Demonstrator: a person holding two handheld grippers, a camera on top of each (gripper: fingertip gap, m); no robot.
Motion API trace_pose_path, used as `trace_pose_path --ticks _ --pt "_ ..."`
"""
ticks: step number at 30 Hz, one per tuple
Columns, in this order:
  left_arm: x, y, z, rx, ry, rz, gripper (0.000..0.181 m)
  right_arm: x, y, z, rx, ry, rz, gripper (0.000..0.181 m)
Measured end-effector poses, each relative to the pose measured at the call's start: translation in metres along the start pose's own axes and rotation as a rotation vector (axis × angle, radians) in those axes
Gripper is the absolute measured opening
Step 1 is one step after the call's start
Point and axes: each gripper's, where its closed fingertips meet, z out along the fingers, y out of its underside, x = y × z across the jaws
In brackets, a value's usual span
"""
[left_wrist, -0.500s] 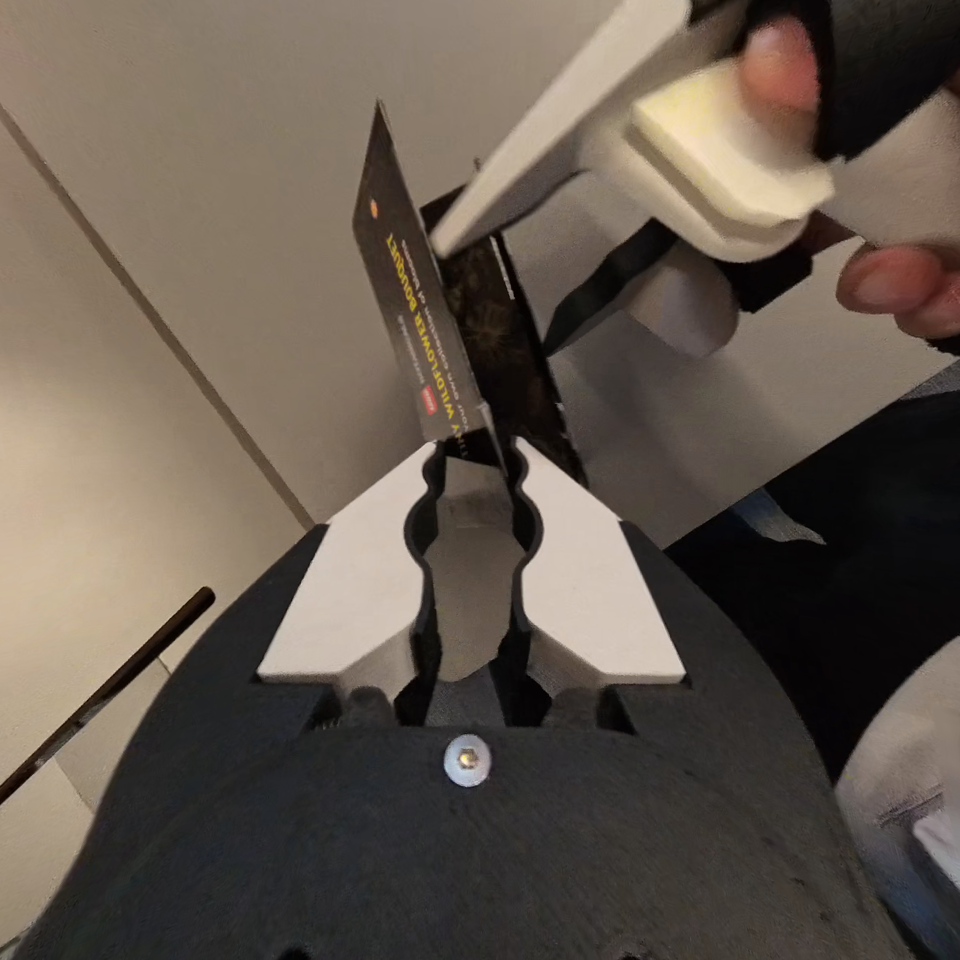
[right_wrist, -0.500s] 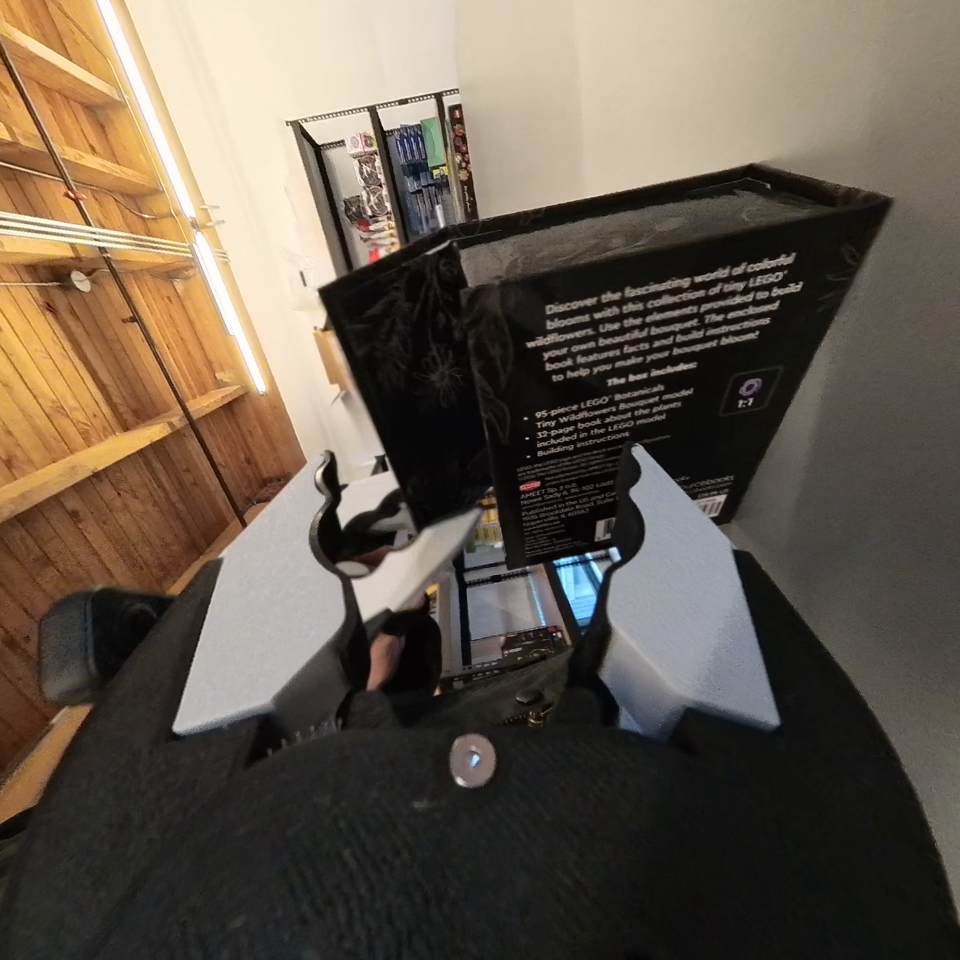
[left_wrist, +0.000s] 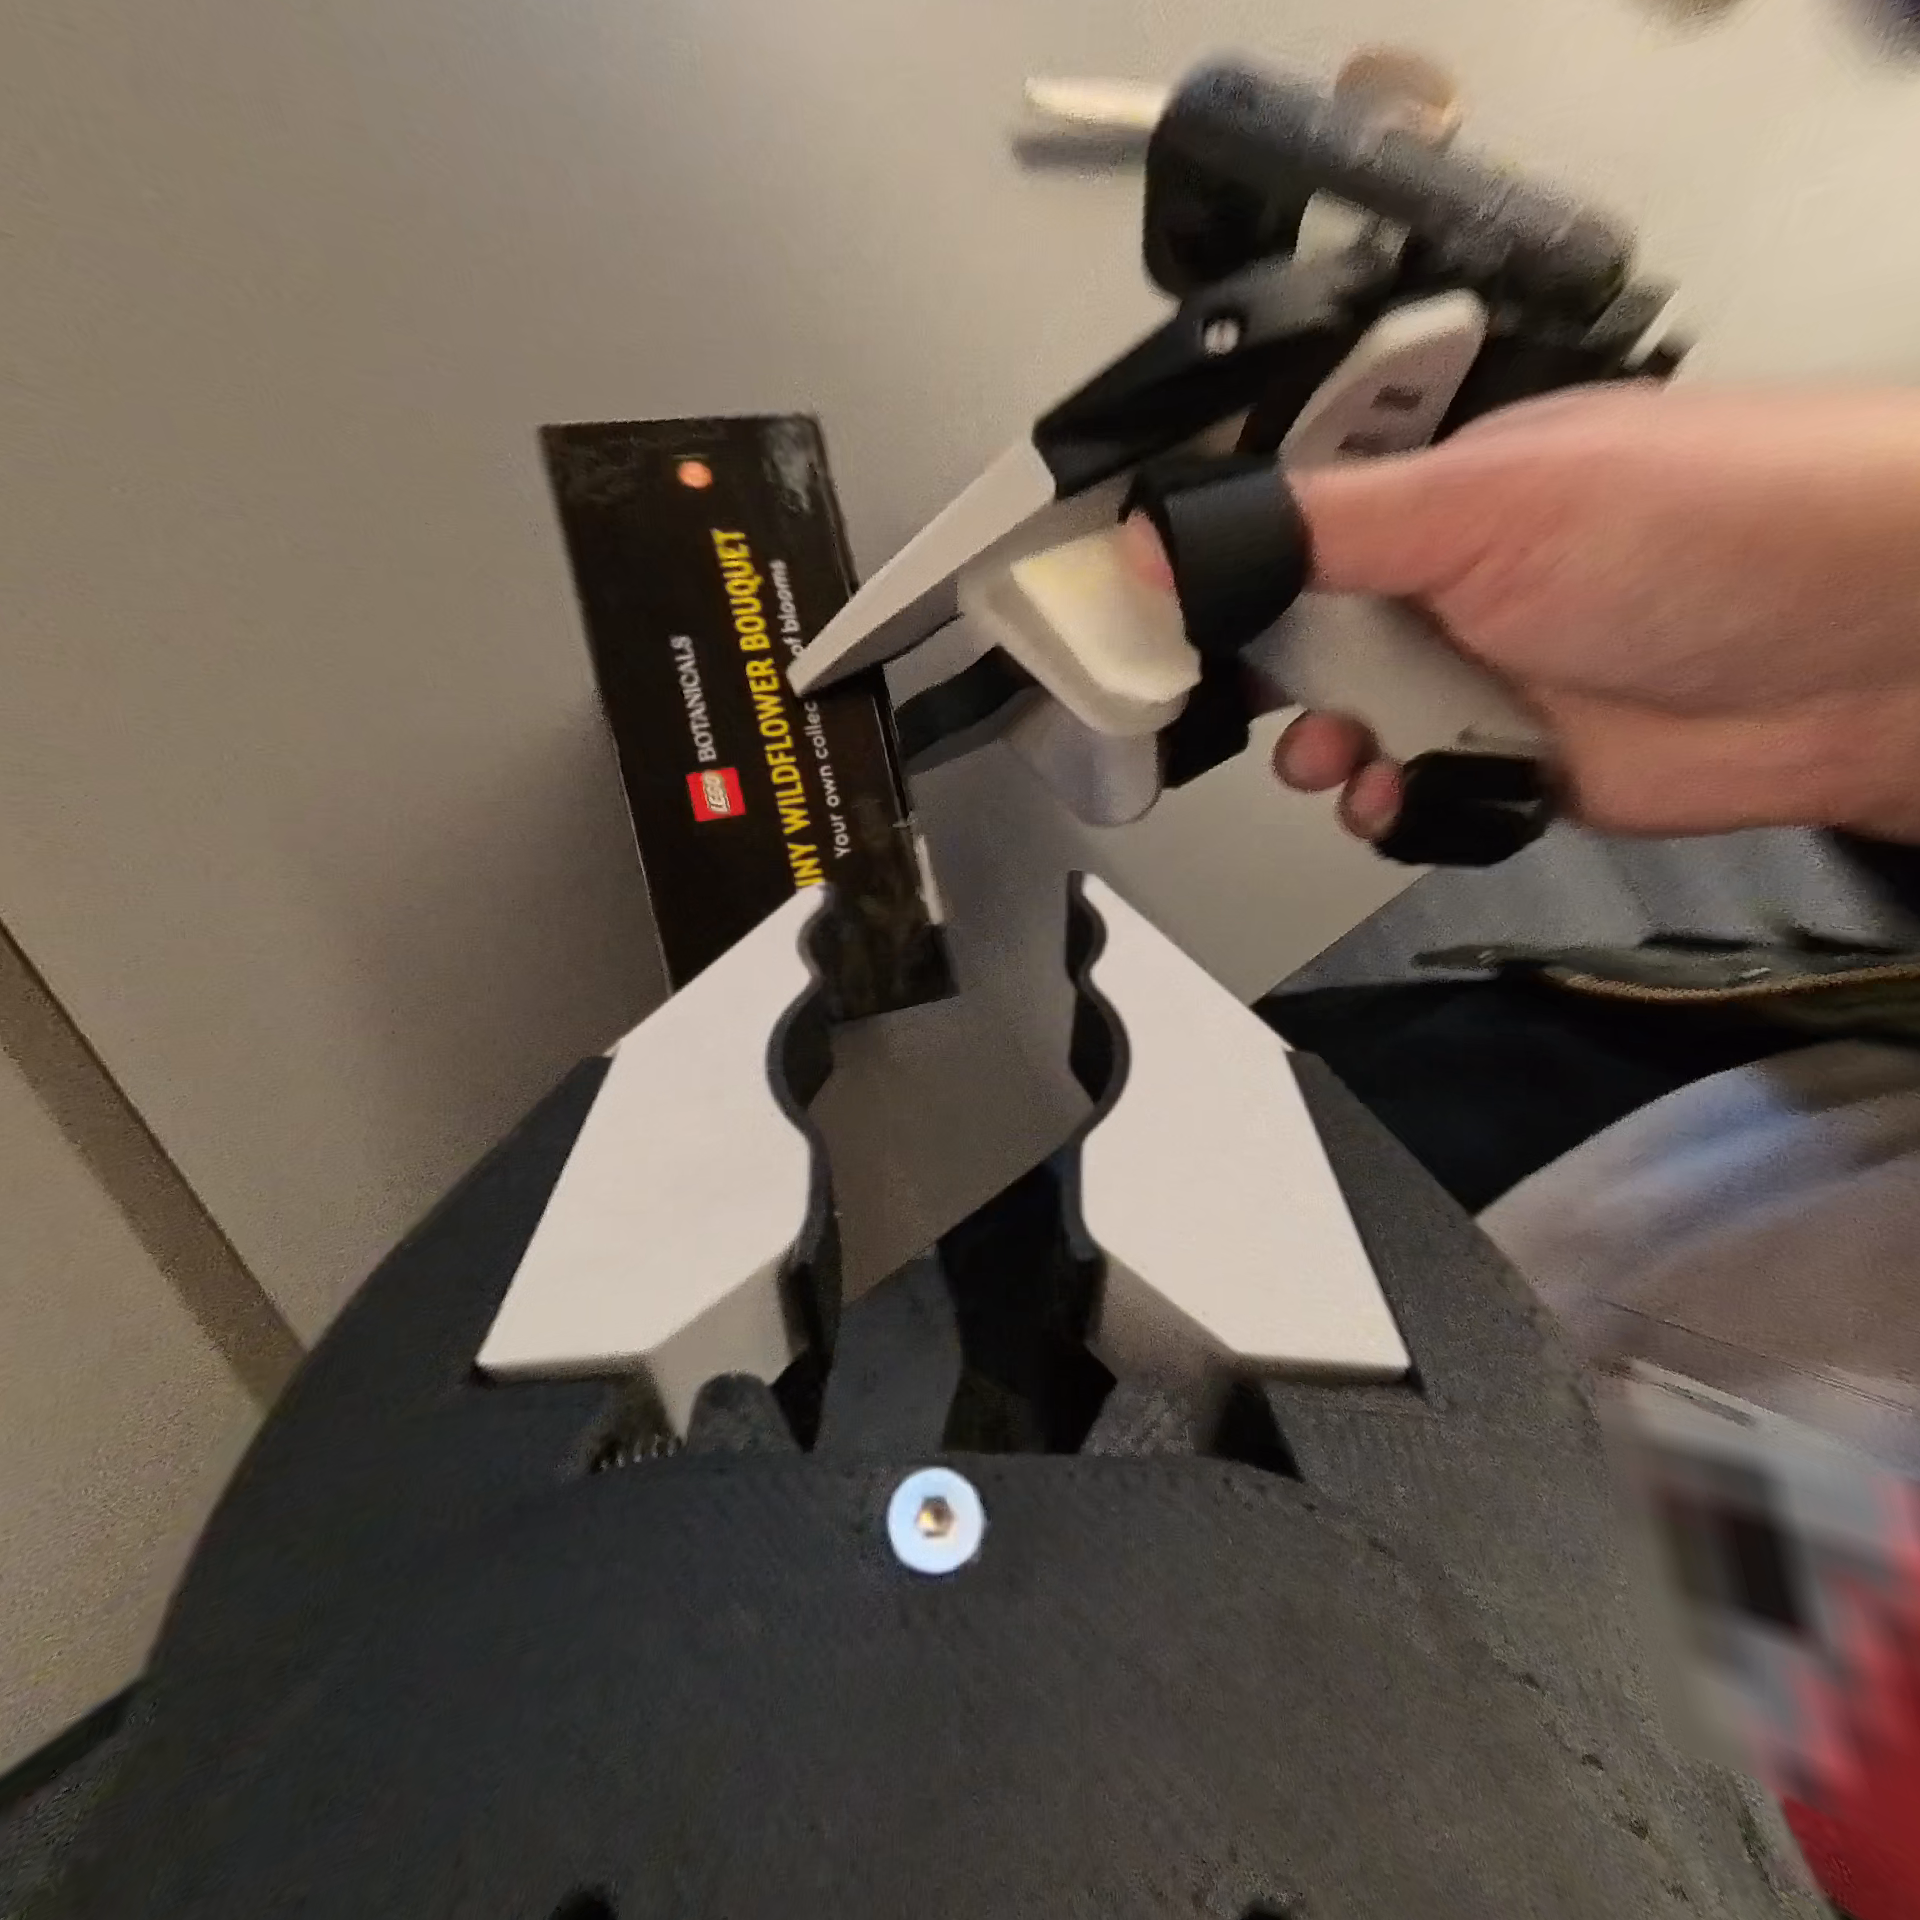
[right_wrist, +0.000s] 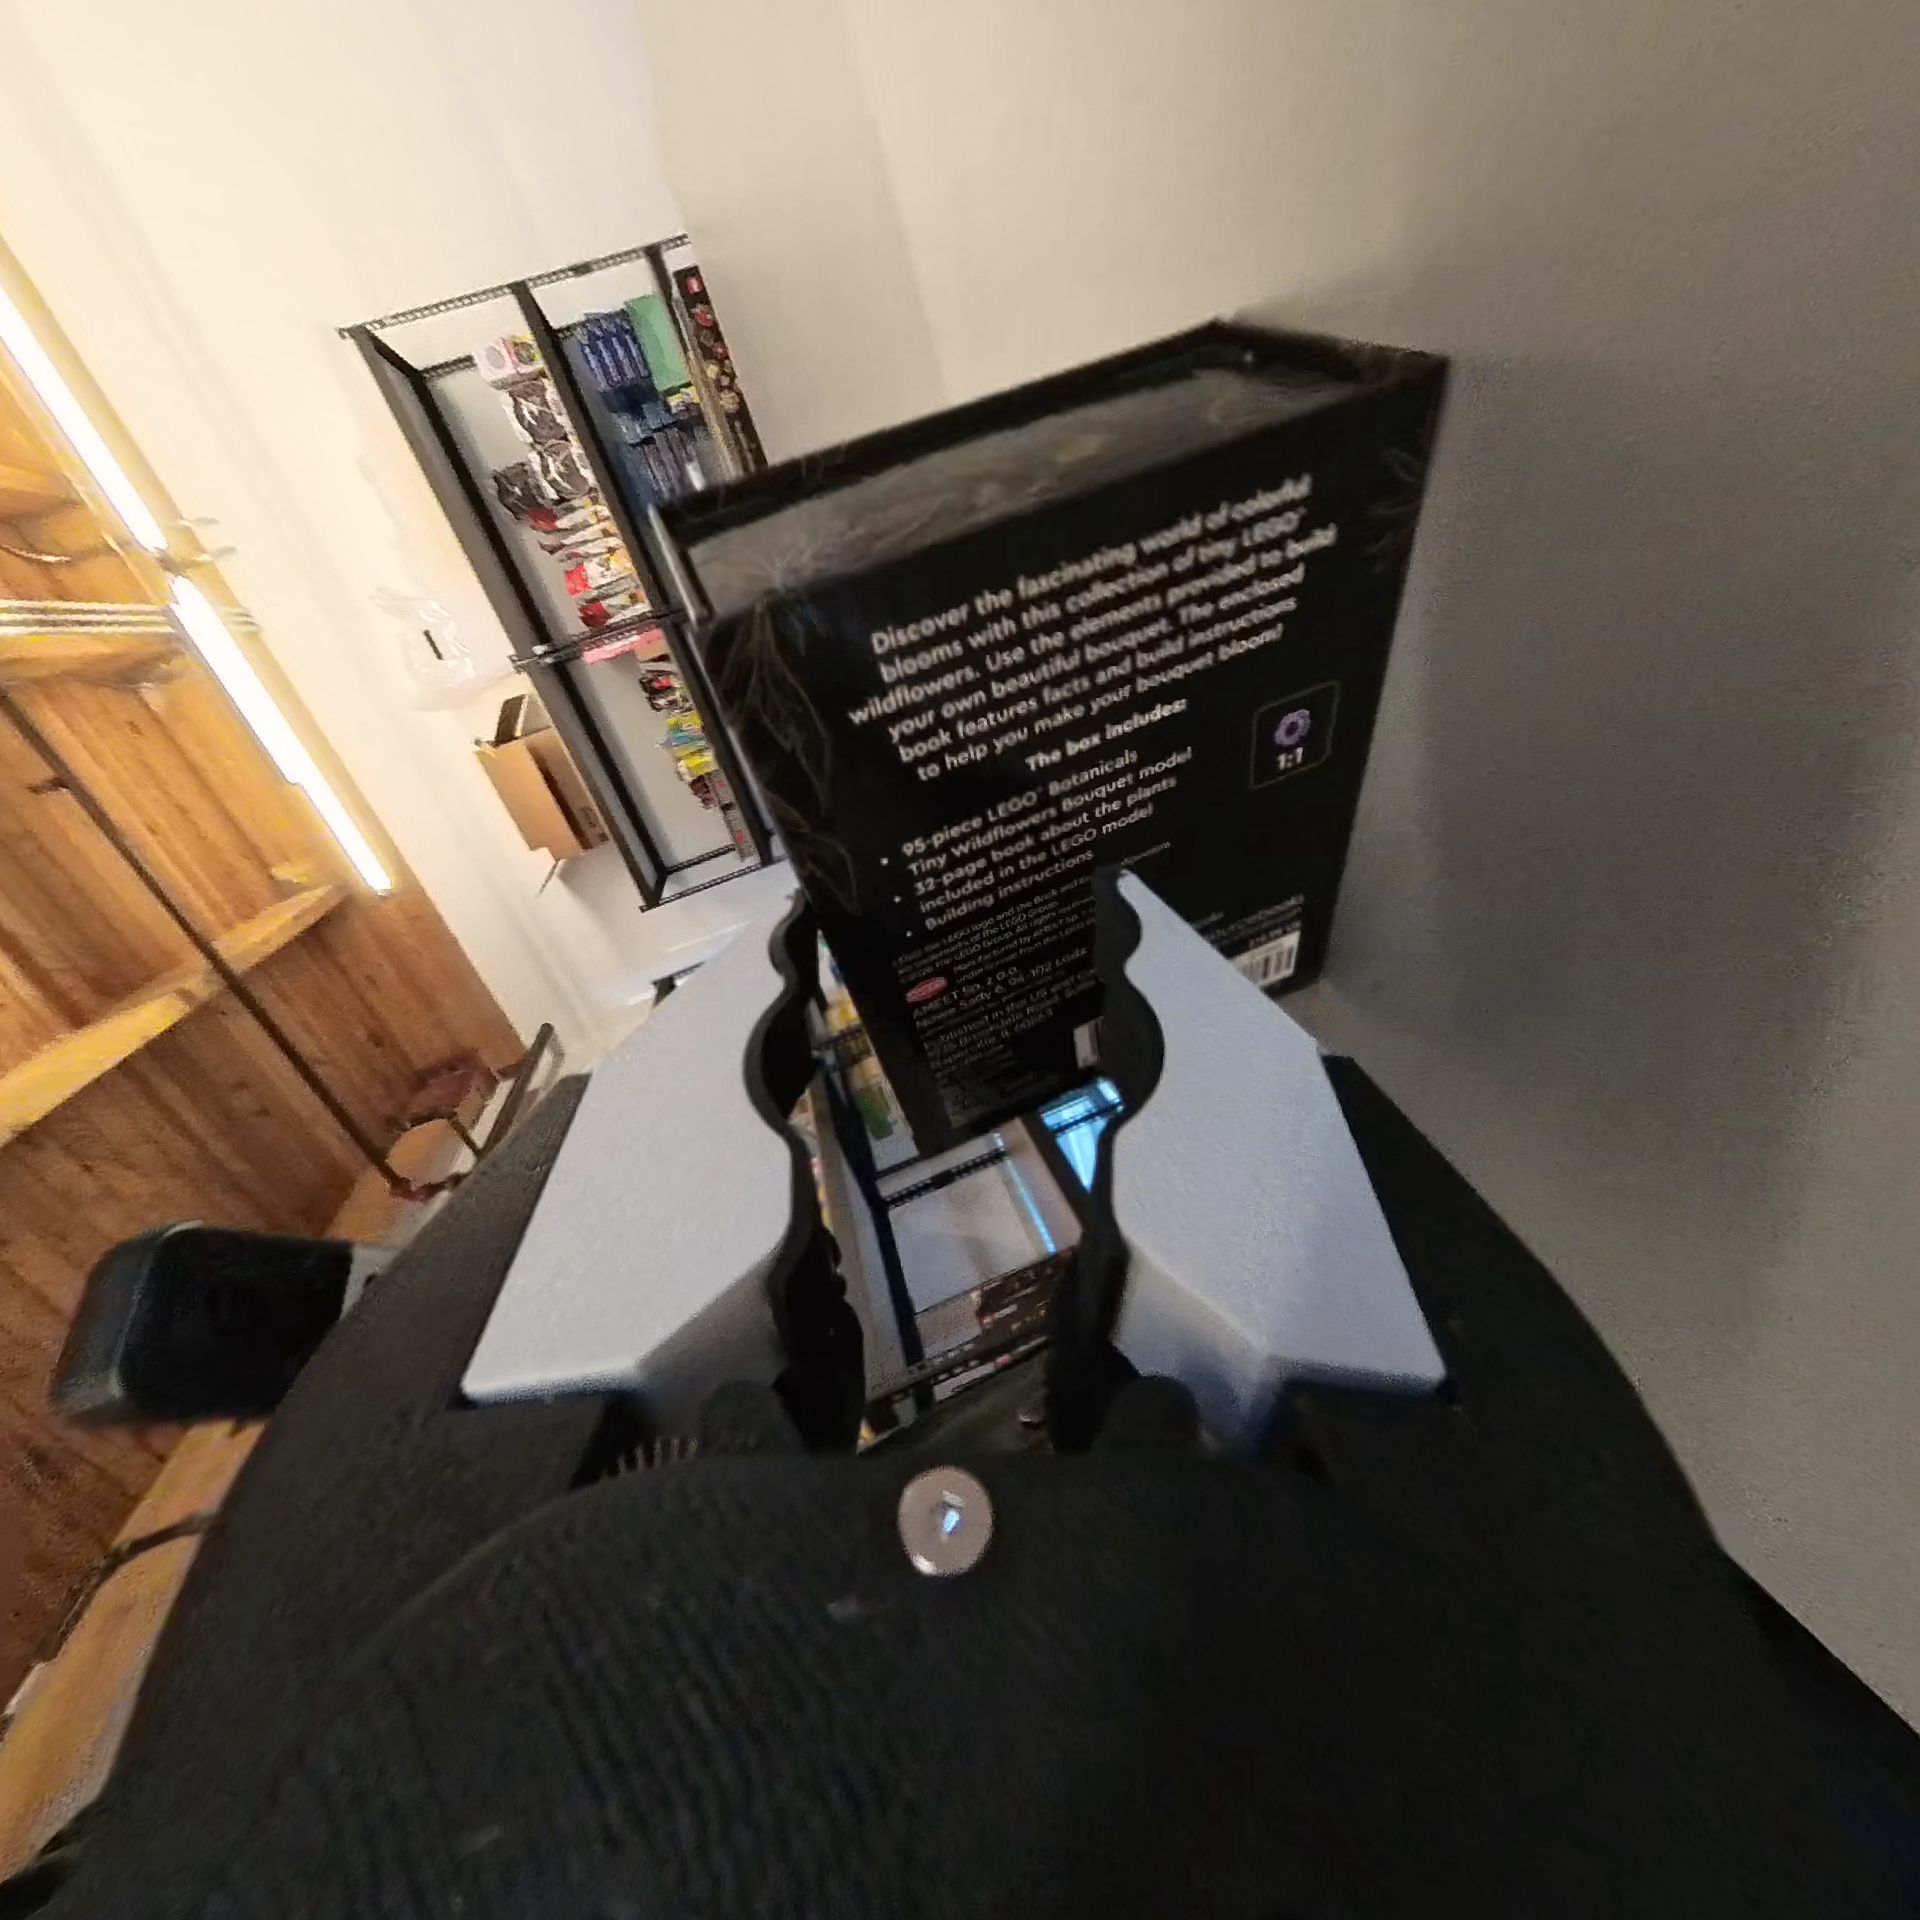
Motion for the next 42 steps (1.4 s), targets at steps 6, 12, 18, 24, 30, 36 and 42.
trace_pose_path --ticks 6,12,18,24,30,36,42 --pt "-0.038 0.0 -0.001 0.005 -0.101 -0.077 0.106 -0.002 -0.001 0.001 -0.017 -0.014 -0.006 0.051" --pt "-0.038 0.003 0.038 -0.099 -0.115 0.111 0.093 -0.002 -0.001 0.0 -0.036 -0.007 -0.009 0.051" --pt "-0.047 0.004 0.048 -0.106 -0.172 0.171 0.068 -0.013 0.003 -0.013 -0.093 -0.058 -0.052 0.027" --pt "-0.047 0.001 0.05 -0.088 -0.191 0.143 0.067 -0.112 -0.023 -0.143 0.164 -0.507 -0.412 0.012" --pt "-0.044 -0.008 0.058 -0.071 -0.24 0.079 0.067 -0.147 -0.017 -0.258 0.367 -0.53 -0.86 0.05" --pt "-0.042 -0.019 0.068 -0.063 -0.27 0.034 0.067 0.038 -0.036 -0.212 0.08 0.415 -1.097 0.002" --pt "-0.041 -0.021 0.069 -0.059 -0.28 0.025 0.067 0.081 -0.048 -0.205 0.153 0.783 -1.279 0.047"
